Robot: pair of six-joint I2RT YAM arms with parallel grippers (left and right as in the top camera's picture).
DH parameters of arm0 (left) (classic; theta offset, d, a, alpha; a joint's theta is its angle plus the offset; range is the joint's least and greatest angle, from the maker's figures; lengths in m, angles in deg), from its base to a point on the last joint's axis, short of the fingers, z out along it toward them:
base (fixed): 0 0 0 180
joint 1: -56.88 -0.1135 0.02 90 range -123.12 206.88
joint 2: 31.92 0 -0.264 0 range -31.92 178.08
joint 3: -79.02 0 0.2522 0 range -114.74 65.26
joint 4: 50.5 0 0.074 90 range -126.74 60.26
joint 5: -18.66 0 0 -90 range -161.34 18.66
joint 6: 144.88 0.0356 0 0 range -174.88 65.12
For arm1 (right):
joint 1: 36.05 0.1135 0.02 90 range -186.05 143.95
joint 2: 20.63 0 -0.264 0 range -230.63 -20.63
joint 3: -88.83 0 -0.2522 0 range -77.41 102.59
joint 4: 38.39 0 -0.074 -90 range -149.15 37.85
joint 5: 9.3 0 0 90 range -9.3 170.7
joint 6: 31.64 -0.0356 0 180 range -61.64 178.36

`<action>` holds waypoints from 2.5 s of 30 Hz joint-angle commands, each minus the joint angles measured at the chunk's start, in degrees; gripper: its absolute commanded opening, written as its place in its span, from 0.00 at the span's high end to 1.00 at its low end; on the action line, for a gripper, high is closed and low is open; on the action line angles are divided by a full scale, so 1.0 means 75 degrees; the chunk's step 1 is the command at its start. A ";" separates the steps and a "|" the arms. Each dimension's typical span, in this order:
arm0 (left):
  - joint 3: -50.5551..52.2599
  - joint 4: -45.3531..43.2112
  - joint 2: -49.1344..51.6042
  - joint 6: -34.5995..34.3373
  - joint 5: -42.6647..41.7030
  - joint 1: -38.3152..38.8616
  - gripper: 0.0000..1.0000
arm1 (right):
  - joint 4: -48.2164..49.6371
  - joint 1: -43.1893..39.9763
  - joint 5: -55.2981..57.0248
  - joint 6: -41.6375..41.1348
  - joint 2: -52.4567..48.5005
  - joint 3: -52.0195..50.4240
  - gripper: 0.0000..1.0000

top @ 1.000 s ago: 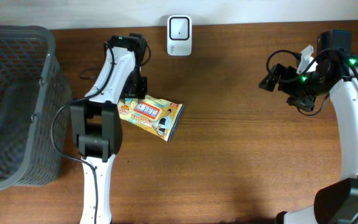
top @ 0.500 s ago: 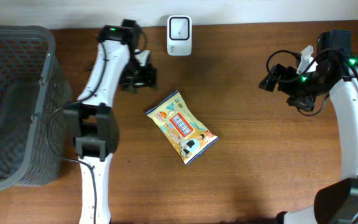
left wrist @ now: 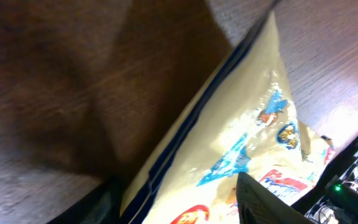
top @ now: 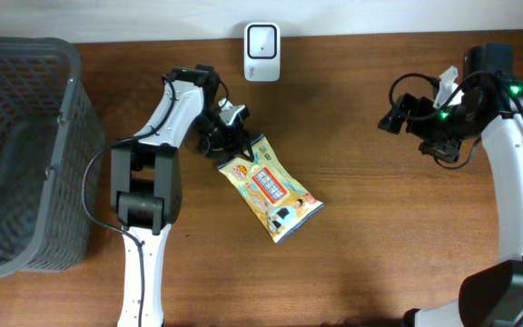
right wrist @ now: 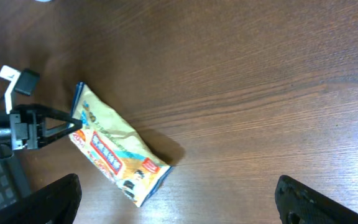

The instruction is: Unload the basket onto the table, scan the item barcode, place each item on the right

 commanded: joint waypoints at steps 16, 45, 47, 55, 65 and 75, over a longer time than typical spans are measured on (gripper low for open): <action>-0.7423 0.2836 0.0635 -0.1792 0.7478 -0.0350 1.00 | -0.0012 0.0029 0.0041 0.0082 0.0041 -0.0032 0.02; -0.5779 0.2288 0.0058 -0.3314 0.5689 0.2049 0.83 | -0.0012 0.0029 0.0041 0.0079 0.0041 -0.0032 0.02; -0.5592 0.1964 0.0160 -0.3316 0.6190 0.1518 0.98 | -0.0012 0.0029 0.0041 0.0082 0.0041 -0.0032 0.02; -0.1909 -0.0047 0.0321 -0.3742 0.4564 0.1256 1.00 | -0.0012 0.0029 0.0041 0.0079 0.0041 -0.0032 0.02; -0.1635 -0.0874 0.0321 -0.5190 0.2148 0.2366 1.00 | -0.0012 0.0029 0.0041 0.0079 0.0041 -0.0032 0.02; -0.4004 -0.0627 0.0099 -0.4561 0.2961 0.1784 1.00 | -0.0012 0.0029 0.0041 0.0079 0.0041 -0.0032 0.02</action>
